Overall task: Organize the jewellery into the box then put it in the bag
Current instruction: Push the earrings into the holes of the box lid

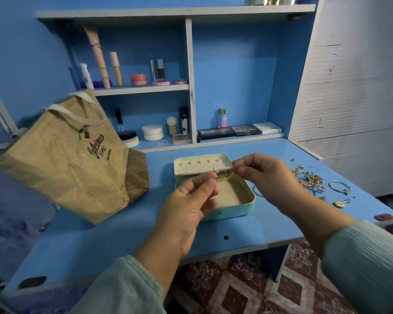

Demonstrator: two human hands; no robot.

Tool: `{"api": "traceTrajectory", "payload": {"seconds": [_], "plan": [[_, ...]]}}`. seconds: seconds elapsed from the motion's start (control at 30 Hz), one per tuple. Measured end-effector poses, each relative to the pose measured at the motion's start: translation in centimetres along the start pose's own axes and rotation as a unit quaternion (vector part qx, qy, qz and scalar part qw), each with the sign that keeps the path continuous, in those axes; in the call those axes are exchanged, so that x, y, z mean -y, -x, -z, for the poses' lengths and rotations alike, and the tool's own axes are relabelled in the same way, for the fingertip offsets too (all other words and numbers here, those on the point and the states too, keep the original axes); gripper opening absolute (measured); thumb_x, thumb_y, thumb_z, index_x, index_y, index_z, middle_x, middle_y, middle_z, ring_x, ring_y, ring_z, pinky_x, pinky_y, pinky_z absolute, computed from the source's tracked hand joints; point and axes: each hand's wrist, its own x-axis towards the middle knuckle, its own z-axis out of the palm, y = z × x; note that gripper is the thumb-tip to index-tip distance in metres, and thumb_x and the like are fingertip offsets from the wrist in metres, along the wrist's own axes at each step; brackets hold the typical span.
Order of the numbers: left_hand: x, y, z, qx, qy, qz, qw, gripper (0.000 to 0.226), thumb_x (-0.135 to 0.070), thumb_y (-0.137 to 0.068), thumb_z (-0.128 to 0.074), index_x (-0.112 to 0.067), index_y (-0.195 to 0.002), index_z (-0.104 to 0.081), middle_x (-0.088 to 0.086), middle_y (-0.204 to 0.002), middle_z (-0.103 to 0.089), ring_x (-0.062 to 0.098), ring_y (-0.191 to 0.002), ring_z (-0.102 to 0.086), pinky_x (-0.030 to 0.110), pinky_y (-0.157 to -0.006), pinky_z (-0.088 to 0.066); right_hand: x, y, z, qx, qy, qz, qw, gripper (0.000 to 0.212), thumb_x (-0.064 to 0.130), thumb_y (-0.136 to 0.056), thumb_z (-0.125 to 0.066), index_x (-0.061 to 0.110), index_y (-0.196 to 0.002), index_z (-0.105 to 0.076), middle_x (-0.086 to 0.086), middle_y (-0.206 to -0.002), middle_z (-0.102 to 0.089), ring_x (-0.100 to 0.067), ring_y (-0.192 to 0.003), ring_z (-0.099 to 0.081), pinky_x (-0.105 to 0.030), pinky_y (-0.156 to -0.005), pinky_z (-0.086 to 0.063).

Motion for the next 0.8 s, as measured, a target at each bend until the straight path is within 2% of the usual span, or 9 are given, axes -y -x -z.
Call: {"api": "traceTrajectory", "payload": {"seconds": [0.03, 0.1, 0.2, 0.23, 0.3, 0.4, 0.53, 0.6, 0.8], "plan": [[0.1, -0.4, 0.3, -0.018, -0.112, -0.059, 0.992, 0.010, -0.015, -0.077, -0.067, -0.023, -0.080, -0.070, -0.010, -0.074, -0.068, 0.003, -0.073, -0.061, 0.012, -0.066, -0.051, 0.1, -0.1, 0.0, -0.003, -0.005, 0.001, 1.000, 0.023, 0.009, -0.089, -0.059, 0.026, -0.075, -0.067, 0.000, -0.095, -0.070, -0.019, -0.098, -0.064, -0.034, -0.093, -0.049], [0.3, -1.3, 0.8, -0.030, -0.317, -0.184, 0.930, 0.014, -0.020, -0.085, -0.065, -0.033, -0.082, -0.068, -0.016, -0.085, -0.068, -0.006, -0.082, -0.058, 0.007, -0.073, -0.044, 0.3, -0.6, -0.1, -0.008, -0.014, 0.004, 1.000, 0.023, 0.008, -0.089, -0.059, 0.025, -0.076, -0.066, 0.002, -0.092, -0.070, -0.017, -0.095, -0.064, -0.030, -0.092, -0.050], [0.4, -3.0, 1.2, -0.032, -0.456, -0.332, 0.825, 0.008, -0.024, -0.086, -0.065, -0.031, -0.084, -0.069, -0.018, -0.092, -0.052, -0.009, -0.089, -0.047, 0.003, -0.081, -0.034, 0.8, -1.5, -0.1, -0.009, -0.029, 0.001, 1.000, 0.022, 0.007, -0.090, -0.057, 0.024, -0.078, -0.066, 0.003, -0.084, -0.069, -0.015, -0.088, -0.066, -0.029, -0.092, -0.050], [0.6, -3.8, 1.3, -0.045, -0.482, -0.361, 0.797, 0.007, -0.029, -0.085, -0.065, -0.030, -0.086, -0.071, -0.020, -0.091, -0.046, -0.006, -0.089, -0.043, 0.007, -0.084, -0.033, 0.9, -1.9, -0.1, -0.010, -0.037, -0.001, 0.999, 0.022, 0.007, -0.090, -0.057, 0.023, -0.078, -0.066, 0.002, -0.084, -0.069, -0.017, -0.090, -0.067, -0.030, -0.093, -0.050], [0.8, -5.3, 1.5, -0.070, -0.522, -0.400, 0.750, 0.017, -0.045, -0.081, -0.057, -0.036, -0.085, -0.071, -0.020, -0.088, -0.037, 0.007, -0.093, -0.041, 0.030, -0.087, -0.041, 1.1, -2.8, -0.1, -0.012, -0.057, -0.003, 0.998, 0.021, 0.007, -0.090, -0.057, 0.022, -0.078, -0.065, 0.001, -0.082, -0.069, -0.022, -0.092, -0.067, -0.032, -0.093, -0.050], [0.7, -7.1, 1.7, -0.085, -0.554, -0.417, 0.715, 0.026, -0.053, -0.079, -0.049, -0.041, -0.098, -0.061, -0.018, -0.099, -0.030, 0.025, -0.099, -0.047, 0.052, -0.080, -0.045, 1.3, -4.1, 0.0, -0.004, -0.081, -0.005, 0.997, 0.021, 0.007, -0.091, -0.056, 0.021, -0.078, -0.064, 0.002, -0.079, -0.067, -0.018, -0.087, -0.065, -0.027, -0.091, -0.050], [1.0, -8.6, 1.8, -0.114, -0.605, -0.432, 0.660, 0.021, -0.049, -0.078, -0.051, -0.040, -0.079, -0.071, -0.005, -0.112, -0.041, 0.029, -0.102, -0.044, 0.044, -0.086, -0.034, 1.2, -5.9, 0.0, 0.002, -0.102, -0.004, 0.995, 0.021, 0.005, -0.090, -0.057, 0.020, -0.076, -0.065, 0.001, -0.076, -0.067, -0.019, -0.085, -0.062, -0.034, -0.093, -0.050], [1.0, -9.1, 1.7, -0.120, -0.621, -0.430, 0.644, 0.023, -0.049, -0.078, -0.051, -0.039, -0.077, -0.072, 0.002, -0.118, -0.045, 0.027, -0.109, -0.037, 0.049, -0.086, -0.034, 1.1, -6.8, 0.0, 0.005, -0.121, -0.004, 0.993, 0.022, 0.003, -0.090, -0.056, 0.017, -0.075, -0.064, -0.001, -0.073, -0.065, -0.020, -0.082, -0.058, -0.035, -0.093, -0.050], [0.8, -10.7, 1.2, -0.107, -0.636, -0.433, 0.630, 0.005, -0.039, -0.075, -0.068, -0.038, -0.073, -0.073, 0.006, -0.130, -0.048, 0.027, -0.117, -0.029, 0.054, -0.091, -0.032, 0.5, -8.8, 0.3, 0.024, -0.203, -0.035, 0.978, 0.019, 0.000, -0.091, -0.053, 0.009, -0.078, -0.063, -0.006, -0.076, -0.062, -0.018, -0.080, -0.057, -0.020, -0.079, -0.053]]}}
